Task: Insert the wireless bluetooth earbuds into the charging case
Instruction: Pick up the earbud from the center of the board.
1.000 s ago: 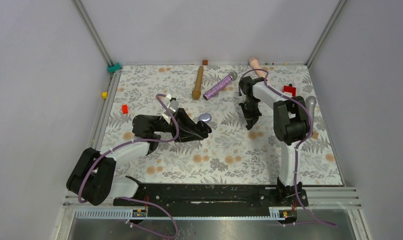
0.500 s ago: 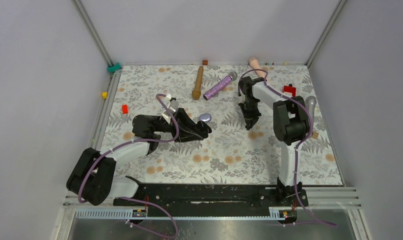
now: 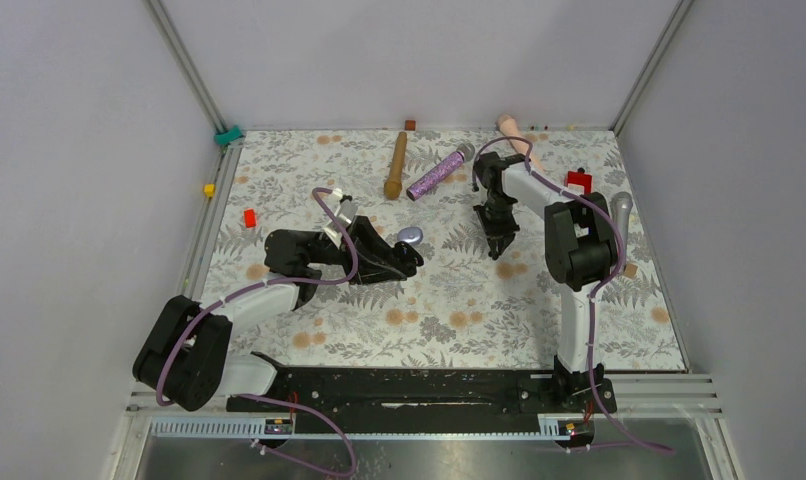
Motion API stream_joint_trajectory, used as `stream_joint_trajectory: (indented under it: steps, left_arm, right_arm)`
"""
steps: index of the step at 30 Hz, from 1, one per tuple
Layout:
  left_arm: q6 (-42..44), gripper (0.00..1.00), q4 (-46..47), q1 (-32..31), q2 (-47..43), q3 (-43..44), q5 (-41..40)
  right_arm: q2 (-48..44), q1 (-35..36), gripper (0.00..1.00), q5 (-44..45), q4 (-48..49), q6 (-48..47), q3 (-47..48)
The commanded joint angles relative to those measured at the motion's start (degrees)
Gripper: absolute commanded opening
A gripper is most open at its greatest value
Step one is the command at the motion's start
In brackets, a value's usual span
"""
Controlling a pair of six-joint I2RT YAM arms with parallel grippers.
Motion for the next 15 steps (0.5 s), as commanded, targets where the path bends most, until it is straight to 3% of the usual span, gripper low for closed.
stream_joint_trajectory:
  steps: [1, 15]
  left_arm:
    - [-0.27, 0.00, 4.07, 0.09, -1.47, 1.00, 0.68]
    - [-0.32, 0.00, 4.14, 0.09, -1.48, 0.88, 0.71]
  right_arm:
    - [-0.01, 0.79, 0.27, -1.32, -1.30, -0.30, 2.51]
    - [-0.24, 1.88, 0.20, -3.32, -1.65, -1.81, 2.16]
